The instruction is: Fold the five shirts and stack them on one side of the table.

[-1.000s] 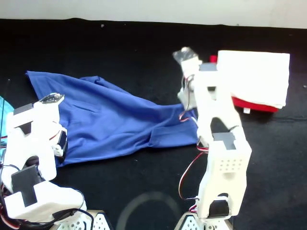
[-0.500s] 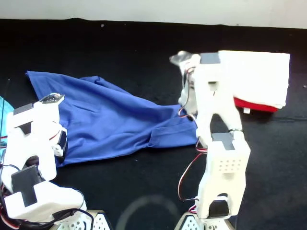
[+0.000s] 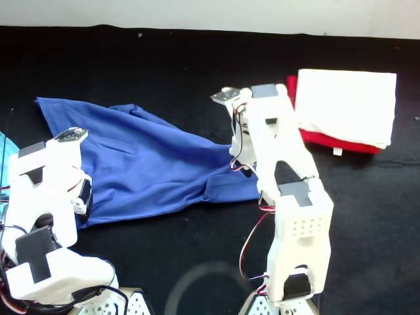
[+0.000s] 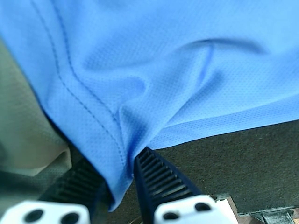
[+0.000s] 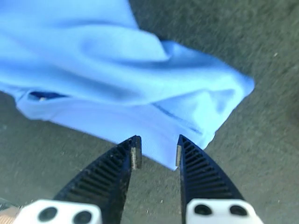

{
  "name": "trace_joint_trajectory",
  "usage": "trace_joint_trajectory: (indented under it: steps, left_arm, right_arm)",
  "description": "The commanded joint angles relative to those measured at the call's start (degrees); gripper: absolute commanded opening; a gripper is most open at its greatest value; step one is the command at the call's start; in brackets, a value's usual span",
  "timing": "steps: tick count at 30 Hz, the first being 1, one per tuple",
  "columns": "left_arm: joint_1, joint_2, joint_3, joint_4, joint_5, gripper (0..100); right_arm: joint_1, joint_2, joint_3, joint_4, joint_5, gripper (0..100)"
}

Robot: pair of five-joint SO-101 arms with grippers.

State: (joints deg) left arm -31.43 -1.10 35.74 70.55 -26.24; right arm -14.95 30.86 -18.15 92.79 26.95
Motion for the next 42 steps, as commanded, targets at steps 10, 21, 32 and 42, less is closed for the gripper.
trace_joint_trajectory:
  steps: [10,21,32,42]
  left_arm:
    - [-0.4,-0.2,-1.8,0.1,-0.2,1]
    - [-0.4,-0.2,-1.8,0.1,-0.2,1]
    - [-0.4,-0.2,-1.8,0.1,-0.2,1]
    - [-0.1,-0.2,-1.8,0.1,-0.2,1]
  right_arm:
    - [2.2,-0.4,0.8,-2.6,0.4,16.7]
    - [2.2,-0.3,9.5,-7.0,0.4,16.7]
    - [3.9,-2.0,10.0,-5.7,1.2,0.7]
    - [8.1,-22.2,10.7,-1.5,1.6,0.9]
